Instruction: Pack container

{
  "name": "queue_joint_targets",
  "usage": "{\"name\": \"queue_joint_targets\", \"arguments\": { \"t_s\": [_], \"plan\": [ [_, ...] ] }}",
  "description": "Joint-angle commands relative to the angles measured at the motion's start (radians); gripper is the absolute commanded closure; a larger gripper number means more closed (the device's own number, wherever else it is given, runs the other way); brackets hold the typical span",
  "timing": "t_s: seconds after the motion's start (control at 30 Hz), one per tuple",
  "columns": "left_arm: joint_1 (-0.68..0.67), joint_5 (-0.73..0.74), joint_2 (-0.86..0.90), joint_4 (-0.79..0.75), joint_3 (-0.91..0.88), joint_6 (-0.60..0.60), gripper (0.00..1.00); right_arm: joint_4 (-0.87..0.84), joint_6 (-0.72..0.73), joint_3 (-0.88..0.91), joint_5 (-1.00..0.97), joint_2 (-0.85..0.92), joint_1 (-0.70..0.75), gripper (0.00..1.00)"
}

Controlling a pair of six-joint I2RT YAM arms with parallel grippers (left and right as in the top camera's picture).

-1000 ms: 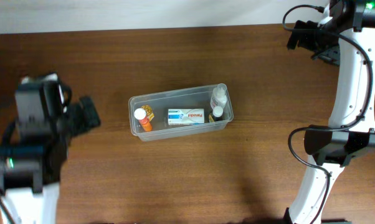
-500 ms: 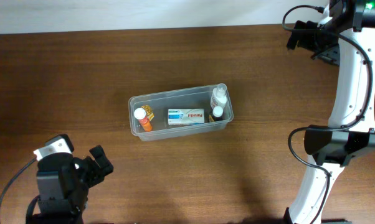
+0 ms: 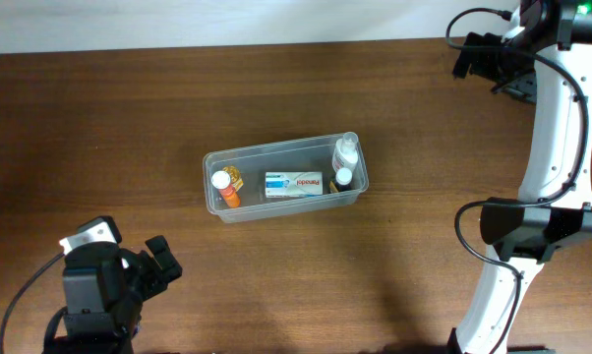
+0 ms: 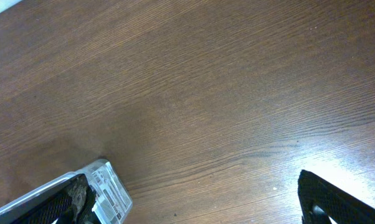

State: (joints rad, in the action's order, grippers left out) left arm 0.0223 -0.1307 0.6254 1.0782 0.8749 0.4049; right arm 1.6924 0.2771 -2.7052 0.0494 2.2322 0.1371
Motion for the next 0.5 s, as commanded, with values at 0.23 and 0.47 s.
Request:
{"name": "queue_joint_targets", "arguments": {
  "t_s": [0.23,0.47],
  "plan": [
    [0.004,0.021,-0.003,-0.112,-0.025,-0.295,0.01,0.006,0.002,0.0,-0.009,0.001,0.001,0.02],
    [0.004,0.183,-0.116,-0.599,-0.29,-0.534,0.01,0.006,0.002,0.0,-0.009,0.001,0.001,0.02]
  ]
}}
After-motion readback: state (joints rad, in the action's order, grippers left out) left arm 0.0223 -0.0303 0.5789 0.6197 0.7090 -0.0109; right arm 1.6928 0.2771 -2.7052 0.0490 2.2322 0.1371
